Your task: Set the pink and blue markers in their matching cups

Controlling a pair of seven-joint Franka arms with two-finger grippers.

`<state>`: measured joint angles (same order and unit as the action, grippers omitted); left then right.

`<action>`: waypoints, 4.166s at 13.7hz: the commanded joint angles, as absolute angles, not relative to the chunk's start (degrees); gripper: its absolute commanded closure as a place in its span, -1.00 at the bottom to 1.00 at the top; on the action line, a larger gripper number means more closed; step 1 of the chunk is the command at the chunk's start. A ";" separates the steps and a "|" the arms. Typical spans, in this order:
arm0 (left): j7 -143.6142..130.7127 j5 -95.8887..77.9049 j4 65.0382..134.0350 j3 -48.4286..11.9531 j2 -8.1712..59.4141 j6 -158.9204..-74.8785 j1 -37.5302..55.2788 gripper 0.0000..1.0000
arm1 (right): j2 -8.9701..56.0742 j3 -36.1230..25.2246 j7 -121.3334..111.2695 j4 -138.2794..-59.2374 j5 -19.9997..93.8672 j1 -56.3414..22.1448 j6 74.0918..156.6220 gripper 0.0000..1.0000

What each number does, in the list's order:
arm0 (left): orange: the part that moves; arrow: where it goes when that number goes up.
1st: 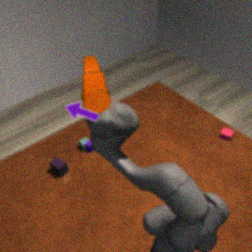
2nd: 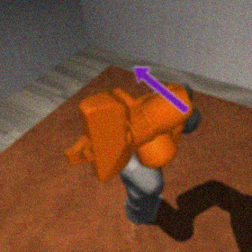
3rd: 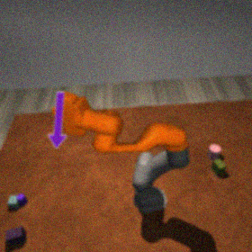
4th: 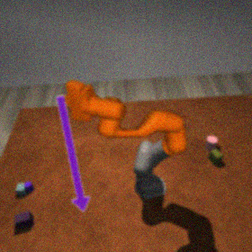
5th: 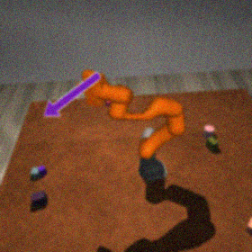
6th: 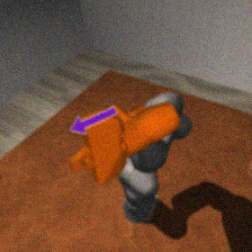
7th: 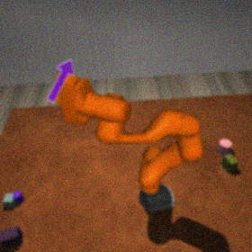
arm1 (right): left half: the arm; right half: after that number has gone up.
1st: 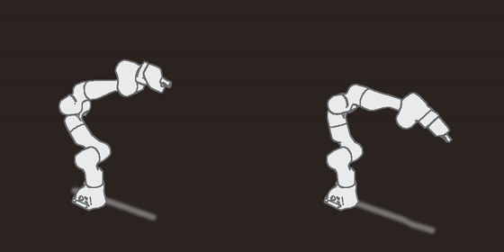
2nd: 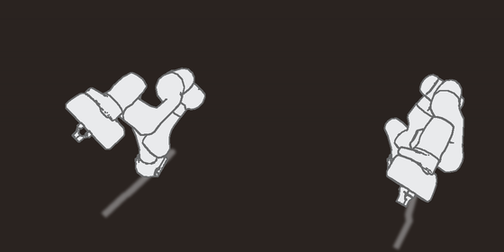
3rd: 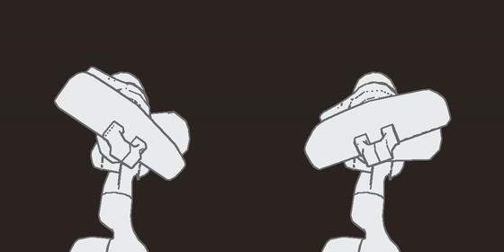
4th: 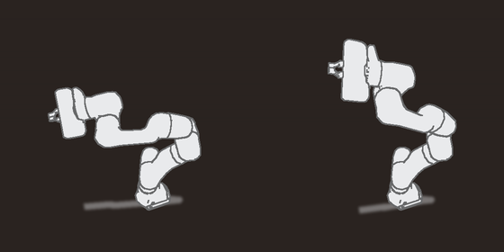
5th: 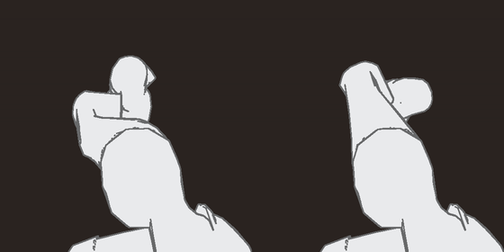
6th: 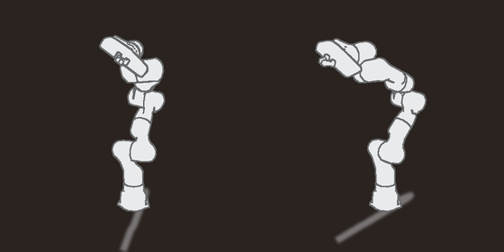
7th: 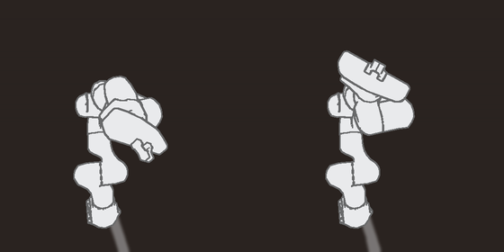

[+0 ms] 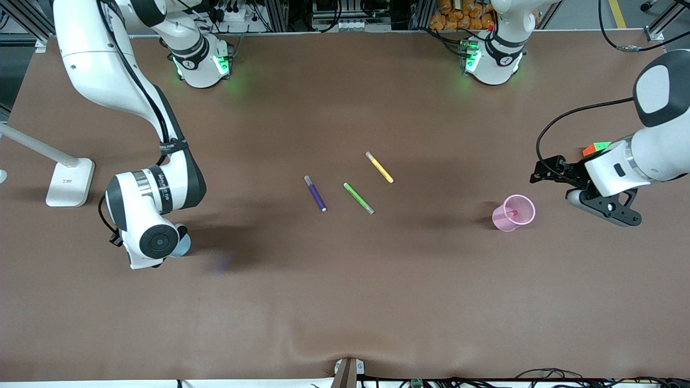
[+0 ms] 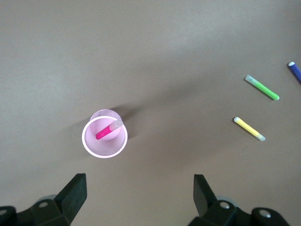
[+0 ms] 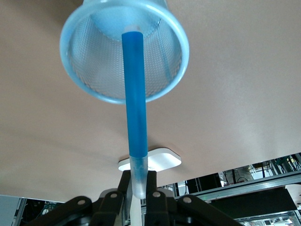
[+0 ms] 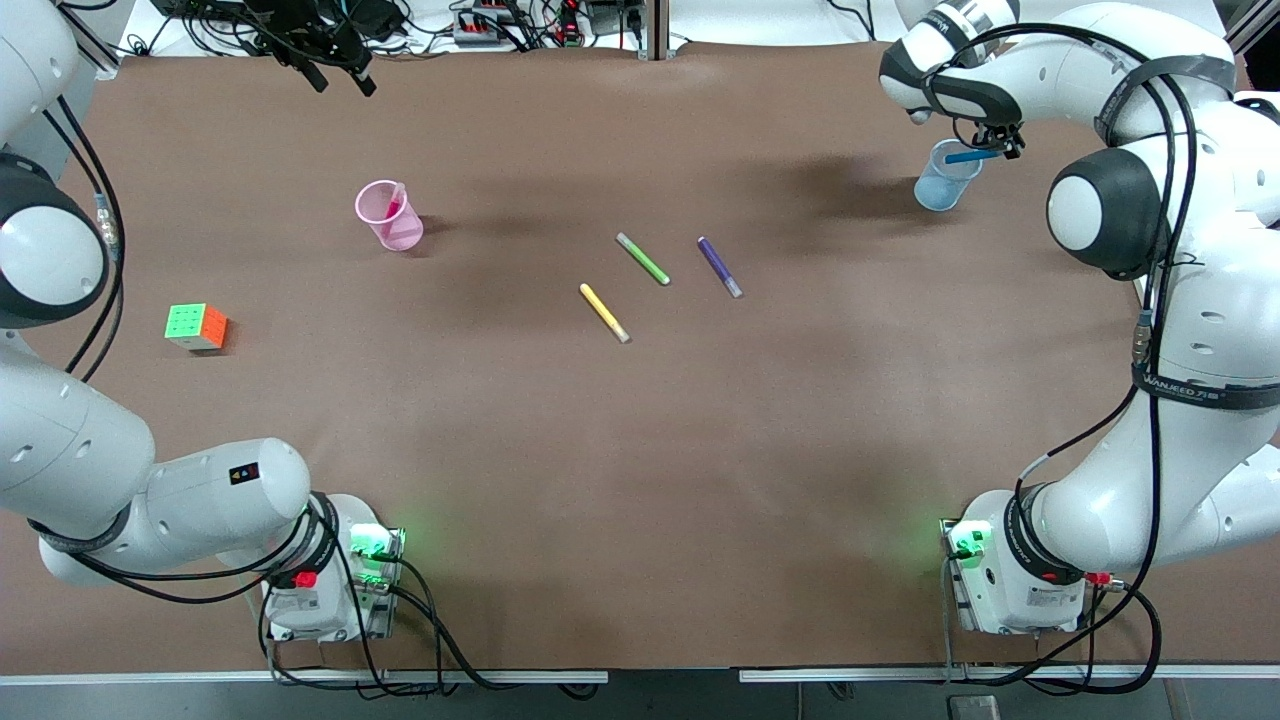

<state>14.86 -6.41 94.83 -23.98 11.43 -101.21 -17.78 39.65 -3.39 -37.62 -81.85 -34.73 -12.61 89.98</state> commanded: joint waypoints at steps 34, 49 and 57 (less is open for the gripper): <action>-10.55 3.08 84.99 -25.05 1.94 -86.31 -21.62 -1.00 | 2.57 -3.16 -11.88 -93.14 0.70 -1.07 95.36 -1.00; -11.51 2.64 89.12 -16.55 -2.02 -84.29 -12.86 -1.00 | -3.78 -2.99 4.13 -92.21 1.66 1.67 86.12 -1.00; -10.81 1.85 99.12 0.79 -9.57 -88.06 4.13 -1.00 | -3.52 -2.90 1.76 -91.85 1.58 1.41 87.89 -1.00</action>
